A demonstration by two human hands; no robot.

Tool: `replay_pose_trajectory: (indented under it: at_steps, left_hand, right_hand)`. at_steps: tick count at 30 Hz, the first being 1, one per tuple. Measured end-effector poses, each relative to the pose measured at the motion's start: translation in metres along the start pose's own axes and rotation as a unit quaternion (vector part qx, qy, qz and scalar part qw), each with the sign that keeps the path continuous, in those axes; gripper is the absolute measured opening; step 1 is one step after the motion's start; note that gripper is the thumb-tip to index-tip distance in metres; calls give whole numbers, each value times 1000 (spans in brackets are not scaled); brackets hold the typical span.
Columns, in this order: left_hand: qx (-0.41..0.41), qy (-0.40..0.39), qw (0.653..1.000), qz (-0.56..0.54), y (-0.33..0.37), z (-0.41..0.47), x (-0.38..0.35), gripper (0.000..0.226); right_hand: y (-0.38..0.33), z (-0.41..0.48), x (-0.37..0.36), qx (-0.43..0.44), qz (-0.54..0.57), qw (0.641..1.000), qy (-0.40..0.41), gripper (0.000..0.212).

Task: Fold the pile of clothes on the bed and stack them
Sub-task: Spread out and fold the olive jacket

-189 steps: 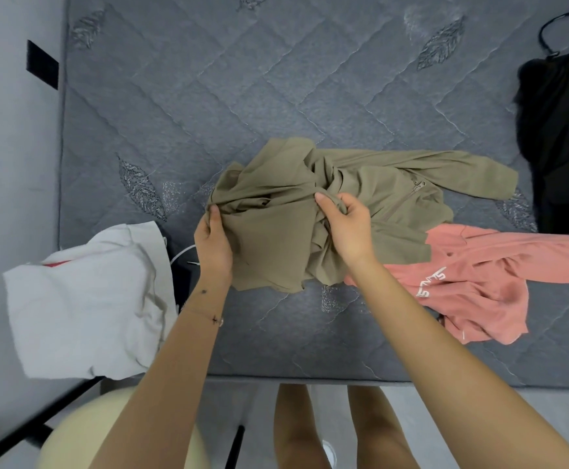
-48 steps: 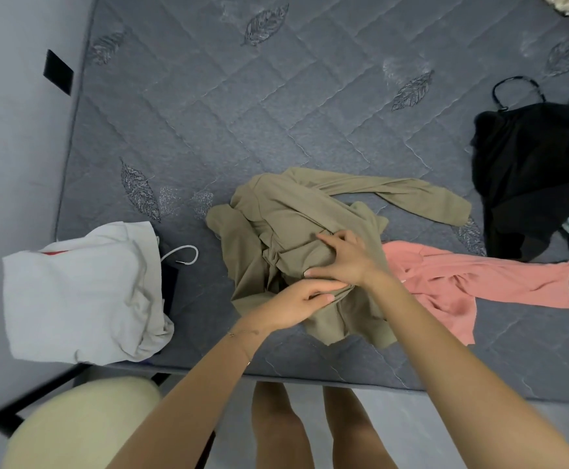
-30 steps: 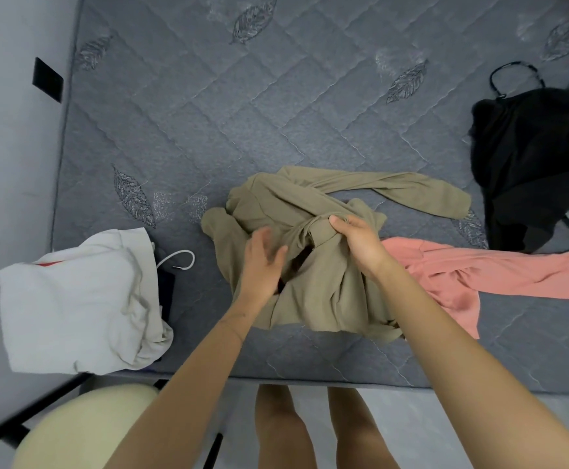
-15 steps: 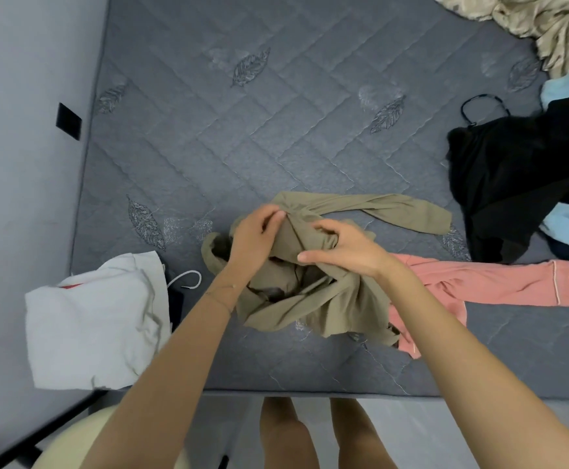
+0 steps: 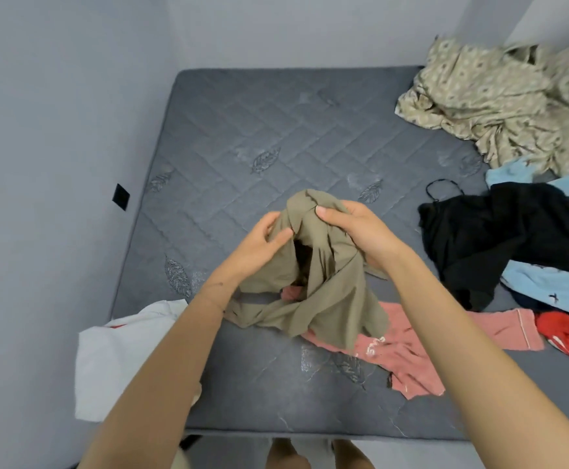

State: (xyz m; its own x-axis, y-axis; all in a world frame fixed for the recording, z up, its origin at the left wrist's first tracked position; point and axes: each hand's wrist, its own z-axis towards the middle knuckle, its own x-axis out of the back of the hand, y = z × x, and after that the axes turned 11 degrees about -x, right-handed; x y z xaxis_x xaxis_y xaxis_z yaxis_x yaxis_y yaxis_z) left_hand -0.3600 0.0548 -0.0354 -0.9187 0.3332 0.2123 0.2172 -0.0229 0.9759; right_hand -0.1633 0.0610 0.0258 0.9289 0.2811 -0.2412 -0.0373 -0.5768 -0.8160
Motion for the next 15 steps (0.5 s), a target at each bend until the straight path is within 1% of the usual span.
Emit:
replay_pose_trajectory:
  at_steps: [1,3,5,6,7,8,10,13,15]
  left_hand:
    - [7,-8,1000,10,1,-5,2,19]
    - [-7,13,1000,14,12,-11,6,17]
    - [-31,77,997,3,32,-10,12,16]
    - [-43,112,993,12,44,-7,18,19]
    - [-60,141,988,36,55,-3,25,26]
    - [-79,161,982,66,65,0,33,32]
    - [-107,181,973,97,85,6,51,38]
    - [-108,175,975,79,106,6,69,40]
    - [-89,160,982,44,116,3,70,37]
  right_hand:
    - [-11,-5,-1,11,10,1000,5,14]
    - [-32,-17,-3,30,20,999,11,15]
    - [-49,-27,-4,46,20,999,21,16]
    - [-56,-32,-5,57,15,998,39,16]
    - [-62,-36,-3,74,-4,994,76,15]
    - [-68,-39,-1,99,-44,986,125,12]
    - [-78,-45,6,154,-155,953,212,8]
    - [-83,-50,16,192,-266,906,268,13]
    - [-82,-52,19,206,-290,886,299,13]
